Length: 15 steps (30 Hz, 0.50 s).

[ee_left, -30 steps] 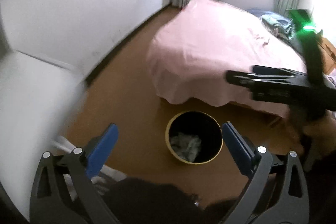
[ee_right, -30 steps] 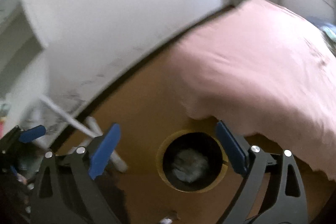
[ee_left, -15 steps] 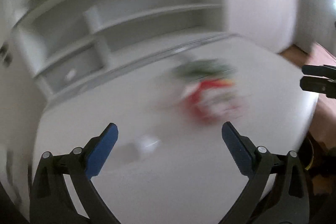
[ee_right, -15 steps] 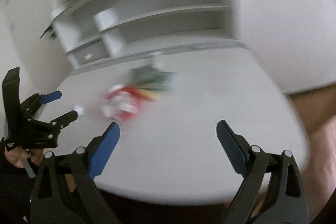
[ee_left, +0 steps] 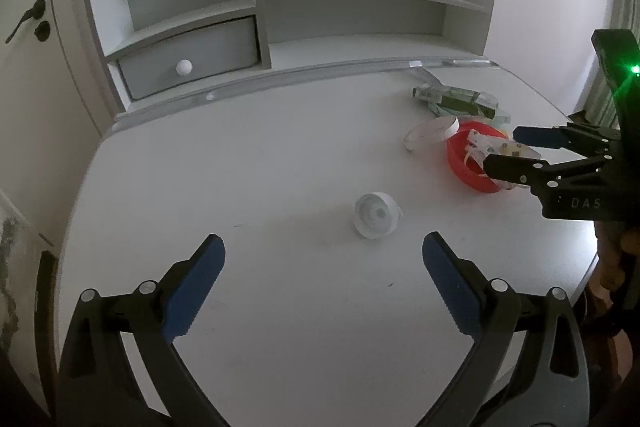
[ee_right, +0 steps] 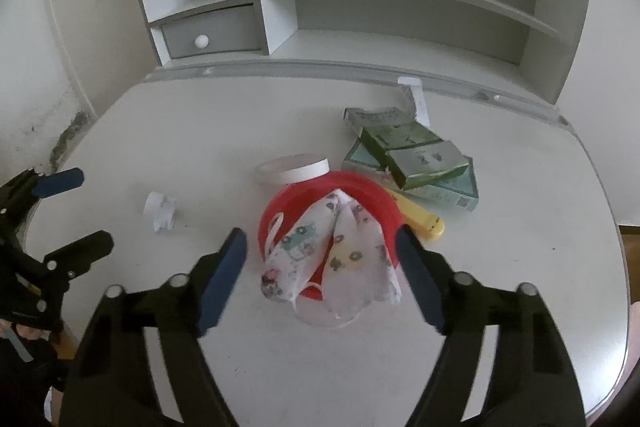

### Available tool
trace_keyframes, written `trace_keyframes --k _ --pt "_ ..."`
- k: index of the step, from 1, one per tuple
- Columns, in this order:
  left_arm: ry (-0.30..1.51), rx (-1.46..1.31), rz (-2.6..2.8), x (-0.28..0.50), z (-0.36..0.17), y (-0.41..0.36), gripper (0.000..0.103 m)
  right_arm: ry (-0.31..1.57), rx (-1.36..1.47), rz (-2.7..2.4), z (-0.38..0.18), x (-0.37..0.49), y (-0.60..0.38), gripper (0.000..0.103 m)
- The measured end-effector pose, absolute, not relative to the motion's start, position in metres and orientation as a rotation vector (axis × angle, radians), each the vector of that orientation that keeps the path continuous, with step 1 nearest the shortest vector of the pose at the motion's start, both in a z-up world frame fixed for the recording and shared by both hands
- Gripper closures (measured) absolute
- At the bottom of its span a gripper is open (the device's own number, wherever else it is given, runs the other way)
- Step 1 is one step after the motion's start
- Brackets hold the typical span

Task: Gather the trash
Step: 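Grasp the printed face mask with the right tool while the left tool grasps the white cap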

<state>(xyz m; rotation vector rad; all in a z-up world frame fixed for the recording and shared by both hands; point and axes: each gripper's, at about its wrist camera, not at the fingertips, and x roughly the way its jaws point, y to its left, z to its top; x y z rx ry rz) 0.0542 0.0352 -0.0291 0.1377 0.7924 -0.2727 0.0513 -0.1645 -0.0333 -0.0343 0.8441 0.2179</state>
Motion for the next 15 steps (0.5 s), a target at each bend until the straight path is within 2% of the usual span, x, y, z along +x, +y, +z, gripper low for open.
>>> trace_keyframes --k 1,3,4,6,9,15 --pt "0.8 0.137 -0.278 0.056 -0.031 0.034 0.007 0.847 -0.032 0.217 -0.034 0.051 -0.166 0.041" --pt "0.811 0.134 -0.284 0.058 -0.035 0.032 0.007 0.86 -0.026 0.221 -0.037 0.052 -0.167 0.057" --pt "0.817 0.133 -0.287 0.06 -0.037 0.03 0.007 0.866 -0.02 0.227 -0.037 0.052 -0.167 0.062" --pt "0.827 0.128 -0.292 0.062 -0.04 0.029 0.007 0.867 -0.016 0.238 -0.037 0.051 -0.167 0.082" --pt "0.83 0.125 -0.292 0.063 -0.042 0.026 0.007 0.823 0.023 0.26 -0.025 0.043 -0.171 0.085" --pt "0.825 0.108 -0.31 0.068 -0.043 0.021 0.007 0.743 0.062 0.28 0.003 0.019 -0.184 0.086"
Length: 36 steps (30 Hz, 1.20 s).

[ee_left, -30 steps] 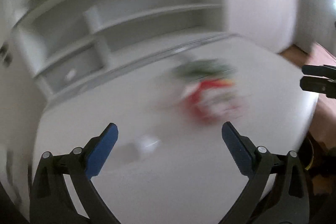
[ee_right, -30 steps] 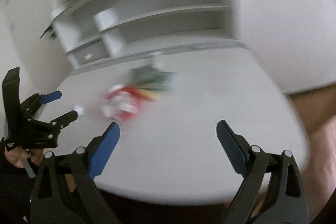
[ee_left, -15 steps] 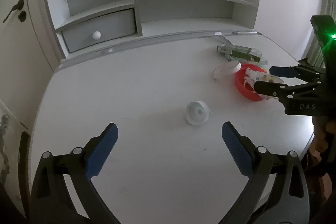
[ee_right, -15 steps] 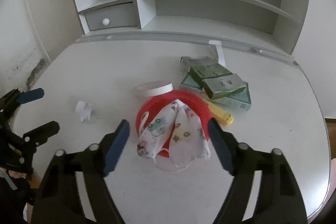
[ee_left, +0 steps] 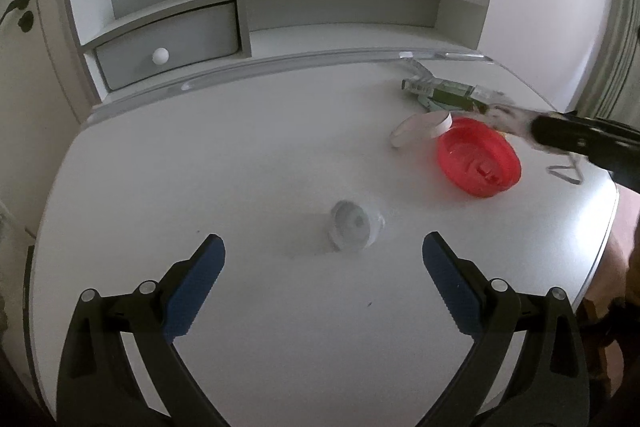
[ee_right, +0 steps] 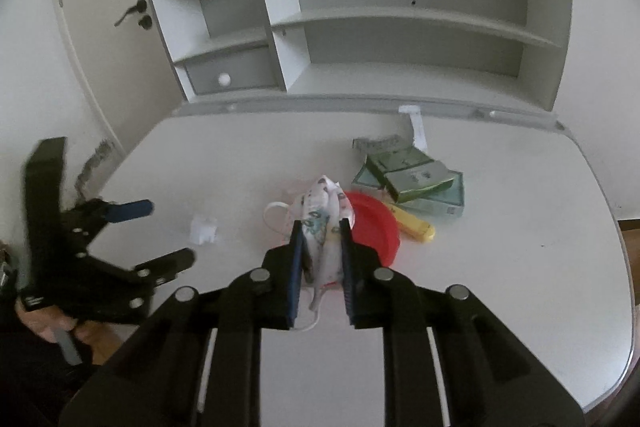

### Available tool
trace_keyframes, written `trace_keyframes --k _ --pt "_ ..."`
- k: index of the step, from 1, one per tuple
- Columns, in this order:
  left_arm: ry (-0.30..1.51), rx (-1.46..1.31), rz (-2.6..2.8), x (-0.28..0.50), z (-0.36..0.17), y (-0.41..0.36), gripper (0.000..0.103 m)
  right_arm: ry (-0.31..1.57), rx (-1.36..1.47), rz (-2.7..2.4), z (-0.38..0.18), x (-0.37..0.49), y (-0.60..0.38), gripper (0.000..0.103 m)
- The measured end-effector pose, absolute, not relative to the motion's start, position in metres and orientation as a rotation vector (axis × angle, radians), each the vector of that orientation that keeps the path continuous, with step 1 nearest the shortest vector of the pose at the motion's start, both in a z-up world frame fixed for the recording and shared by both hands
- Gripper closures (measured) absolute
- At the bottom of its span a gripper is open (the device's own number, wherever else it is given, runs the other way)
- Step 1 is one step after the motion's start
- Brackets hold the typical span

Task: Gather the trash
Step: 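Grasp the printed face mask with the right tool while the left tool grasps the white cap, then carry both items over the bin and open both tools to drop them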

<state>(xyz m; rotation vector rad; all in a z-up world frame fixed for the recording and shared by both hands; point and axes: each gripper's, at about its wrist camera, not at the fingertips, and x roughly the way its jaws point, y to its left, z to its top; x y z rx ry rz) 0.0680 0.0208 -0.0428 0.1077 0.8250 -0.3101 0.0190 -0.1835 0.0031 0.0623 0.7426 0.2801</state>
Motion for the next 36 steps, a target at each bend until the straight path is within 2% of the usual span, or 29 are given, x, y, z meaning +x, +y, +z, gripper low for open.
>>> trace_keyframes --k 9,11,13,14,16,21,25,31,36 --pt "0.851 0.112 -0.293 0.086 -0.053 0.007 0.008 0.726 0.12 0.208 0.003 -0.014 -0.226 0.086" --pt "0.855 0.126 -0.287 0.088 -0.054 0.002 0.013 0.728 0.136 0.177 0.0 -0.02 -0.239 0.086" --pt "0.868 0.131 -0.294 0.089 -0.056 -0.002 0.036 0.728 0.152 0.152 -0.003 -0.025 -0.251 0.086" --pt "0.878 0.132 -0.301 0.09 -0.057 -0.004 0.041 0.726 0.161 0.136 -0.004 -0.029 -0.258 0.086" --pt "0.876 0.15 -0.304 0.088 -0.055 -0.01 0.071 0.724 0.176 0.108 -0.005 -0.034 -0.271 0.086" --pt "0.848 0.125 -0.374 0.084 -0.035 -0.033 0.071 0.716 0.224 0.004 -0.012 -0.055 -0.318 0.086" --pt "0.793 0.15 -0.497 0.072 -0.012 -0.089 0.071 0.706 0.272 -0.135 -0.019 -0.083 -0.37 0.086" --pt "0.719 0.244 -0.811 0.029 0.005 -0.229 0.071 0.687 0.359 -0.416 -0.04 -0.151 -0.465 0.086" --pt "0.732 0.273 -1.058 -0.02 -0.018 -0.352 0.071 0.738 0.466 -0.614 -0.082 -0.21 -0.541 0.086"
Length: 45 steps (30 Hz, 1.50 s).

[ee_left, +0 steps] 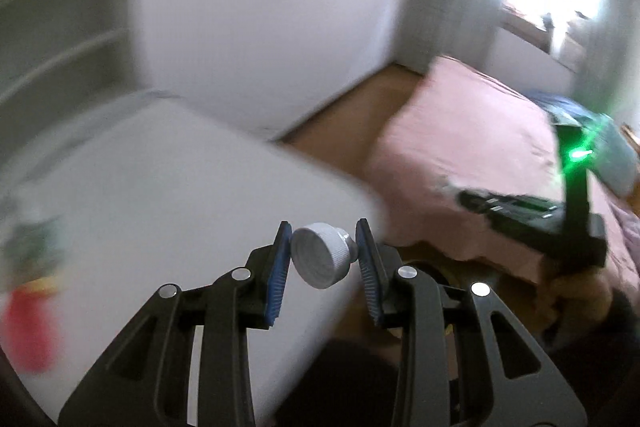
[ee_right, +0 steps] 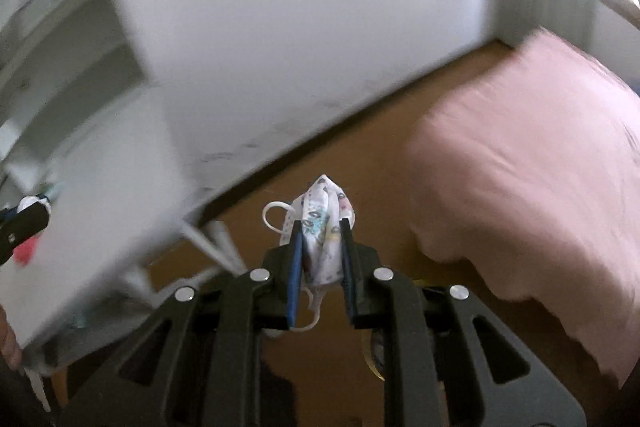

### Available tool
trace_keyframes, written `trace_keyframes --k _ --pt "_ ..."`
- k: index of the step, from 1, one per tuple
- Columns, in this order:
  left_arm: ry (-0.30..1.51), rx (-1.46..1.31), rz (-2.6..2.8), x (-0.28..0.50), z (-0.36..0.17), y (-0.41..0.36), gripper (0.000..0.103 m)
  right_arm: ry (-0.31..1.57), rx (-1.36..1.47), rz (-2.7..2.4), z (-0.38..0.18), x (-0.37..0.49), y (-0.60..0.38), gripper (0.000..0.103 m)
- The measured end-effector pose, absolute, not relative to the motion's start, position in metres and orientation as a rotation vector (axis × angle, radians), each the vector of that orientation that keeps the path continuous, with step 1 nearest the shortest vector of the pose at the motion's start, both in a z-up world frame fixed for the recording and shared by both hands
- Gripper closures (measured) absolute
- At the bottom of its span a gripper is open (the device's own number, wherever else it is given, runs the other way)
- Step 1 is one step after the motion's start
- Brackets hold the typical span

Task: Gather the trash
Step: 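Carry both items over the bin and open both tools to drop them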

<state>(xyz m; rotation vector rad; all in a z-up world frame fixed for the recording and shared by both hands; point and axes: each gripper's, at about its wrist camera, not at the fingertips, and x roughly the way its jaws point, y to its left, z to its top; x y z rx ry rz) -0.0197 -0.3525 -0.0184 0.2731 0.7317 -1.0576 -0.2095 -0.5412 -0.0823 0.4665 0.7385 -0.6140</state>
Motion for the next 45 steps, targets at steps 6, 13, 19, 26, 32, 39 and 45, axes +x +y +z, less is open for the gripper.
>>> trace_keyframes --k 6,13,19,26,32,39,45 --pt "0.874 0.332 -1.22 -0.069 -0.101 -0.477 0.071 0.819 0.618 -0.769 -0.143 -0.268 -0.617 0.086" --pt "1.071 0.458 -1.262 -0.103 -0.223 -0.562 0.071 0.979 0.778 -0.837 -0.235 -0.304 -0.666 0.085" --pt "1.202 0.506 -1.253 -0.113 -0.292 -0.583 0.071 1.078 0.902 -0.826 -0.294 -0.313 -0.676 0.085" --pt "1.229 0.479 -1.245 -0.115 -0.309 -0.592 0.071 1.109 0.924 -0.826 -0.312 -0.314 -0.674 0.085" --pt "1.22 0.505 -1.255 -0.12 -0.306 -0.593 0.051 1.086 0.915 -0.815 -0.305 -0.309 -0.673 0.075" --pt "1.221 0.468 -1.238 -0.115 -0.301 -0.587 0.039 1.06 0.891 -0.813 -0.29 -0.315 -0.672 0.051" --pt "1.19 0.401 -1.232 -0.107 -0.285 -0.575 0.032 1.045 0.846 -0.823 -0.277 -0.308 -0.669 0.043"
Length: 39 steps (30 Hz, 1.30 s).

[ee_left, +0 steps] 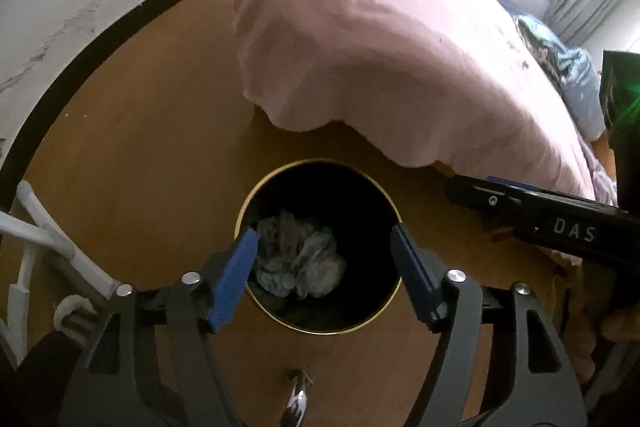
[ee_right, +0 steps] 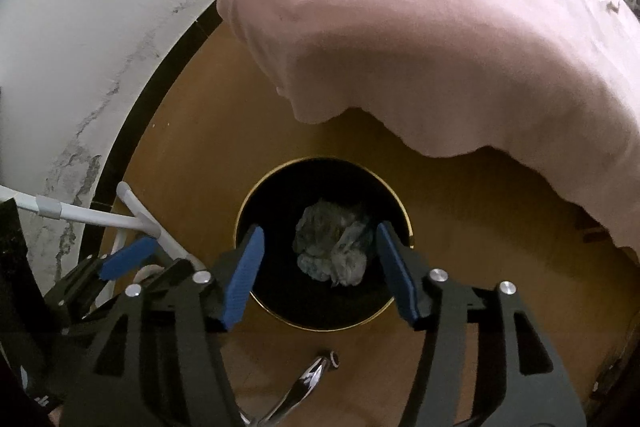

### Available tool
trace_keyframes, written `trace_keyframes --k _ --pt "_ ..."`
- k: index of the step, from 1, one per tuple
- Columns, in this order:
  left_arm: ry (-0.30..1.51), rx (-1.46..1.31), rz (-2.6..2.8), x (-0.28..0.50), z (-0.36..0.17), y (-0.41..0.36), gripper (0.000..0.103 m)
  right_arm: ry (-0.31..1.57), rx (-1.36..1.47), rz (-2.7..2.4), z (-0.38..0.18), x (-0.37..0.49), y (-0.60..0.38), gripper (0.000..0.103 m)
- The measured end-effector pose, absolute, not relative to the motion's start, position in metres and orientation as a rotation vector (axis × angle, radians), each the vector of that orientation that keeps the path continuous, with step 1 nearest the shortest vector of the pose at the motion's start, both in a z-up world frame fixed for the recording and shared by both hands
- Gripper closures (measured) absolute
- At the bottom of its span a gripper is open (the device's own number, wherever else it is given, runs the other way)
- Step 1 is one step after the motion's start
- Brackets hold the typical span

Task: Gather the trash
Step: 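Carry both items over the bin and open both tools to drop them, then grasp the red plate with the right tool while the left tool grasps the white tape roll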

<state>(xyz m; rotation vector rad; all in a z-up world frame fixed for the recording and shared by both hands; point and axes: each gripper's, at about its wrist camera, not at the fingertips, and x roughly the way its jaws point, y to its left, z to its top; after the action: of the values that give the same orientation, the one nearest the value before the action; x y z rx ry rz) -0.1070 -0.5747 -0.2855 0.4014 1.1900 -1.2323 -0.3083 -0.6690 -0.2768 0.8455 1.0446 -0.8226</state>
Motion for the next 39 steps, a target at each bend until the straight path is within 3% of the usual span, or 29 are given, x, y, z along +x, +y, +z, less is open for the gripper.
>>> trace_keyframes --k 5,9,14,19,22,27,31,39 --pt "1.094 0.397 -1.275 -0.109 -0.23 -0.547 0.028 0.964 0.687 -0.86 -0.218 -0.299 -0.655 0.03" --pt "0.898 0.397 -1.301 -0.111 -0.148 -0.506 0.011 0.849 0.57 -0.835 -0.154 -0.285 -0.627 0.026" --pt "0.677 0.42 -1.236 -0.084 -0.054 -0.414 0.01 0.73 0.479 -0.654 -0.087 -0.241 -0.562 0.026" --pt "0.684 0.375 -0.997 -0.012 -0.007 -0.285 0.01 0.676 0.368 -0.387 -0.039 -0.175 -0.477 0.026" --pt "0.71 0.323 -0.779 0.032 0.0 -0.202 0.01 0.684 0.302 -0.196 -0.023 -0.124 -0.418 0.025" --pt "0.75 0.189 -0.506 0.068 -0.006 -0.082 0.01 0.727 0.167 0.072 -0.016 -0.039 -0.304 0.011" --pt "0.804 0.037 -0.383 0.076 -0.018 0.0 0.01 0.783 0.071 0.186 -0.024 0.012 -0.239 0.01" --pt "0.816 0.02 -0.341 0.076 -0.034 0.033 0.01 0.881 -0.063 0.229 -0.048 0.069 -0.162 0.01"
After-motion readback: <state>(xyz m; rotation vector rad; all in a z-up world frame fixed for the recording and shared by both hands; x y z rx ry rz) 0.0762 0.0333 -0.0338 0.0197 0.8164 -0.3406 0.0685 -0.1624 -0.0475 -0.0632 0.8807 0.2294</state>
